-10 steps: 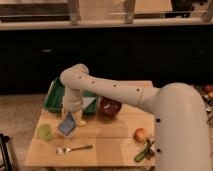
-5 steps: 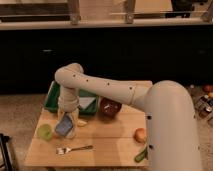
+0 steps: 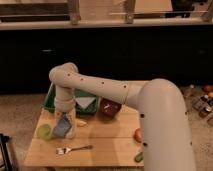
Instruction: Place sponge in paper cup
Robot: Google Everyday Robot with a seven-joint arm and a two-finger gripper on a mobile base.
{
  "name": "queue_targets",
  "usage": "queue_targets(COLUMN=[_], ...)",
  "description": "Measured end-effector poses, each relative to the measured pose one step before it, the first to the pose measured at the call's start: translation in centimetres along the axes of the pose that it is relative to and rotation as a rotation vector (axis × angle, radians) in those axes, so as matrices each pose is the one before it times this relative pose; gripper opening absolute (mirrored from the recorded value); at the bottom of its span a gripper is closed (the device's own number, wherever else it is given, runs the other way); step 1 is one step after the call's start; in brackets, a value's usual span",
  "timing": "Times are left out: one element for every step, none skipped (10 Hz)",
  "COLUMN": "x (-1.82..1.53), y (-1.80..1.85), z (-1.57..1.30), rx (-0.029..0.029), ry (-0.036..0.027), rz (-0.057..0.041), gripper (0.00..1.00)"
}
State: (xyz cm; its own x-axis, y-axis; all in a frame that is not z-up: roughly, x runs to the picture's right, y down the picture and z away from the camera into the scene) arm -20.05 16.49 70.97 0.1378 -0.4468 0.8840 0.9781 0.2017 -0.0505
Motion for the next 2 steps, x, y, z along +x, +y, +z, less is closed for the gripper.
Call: queue_targets(x=[0.061,0.120], y=[0.076,0.036], z=[-0.028,-0.070], rx=[-0.00188,-0.00160], ry=[-0.00149,0.00166], rz=[-0.00410,0.00251], gripper=[0.01,0.02])
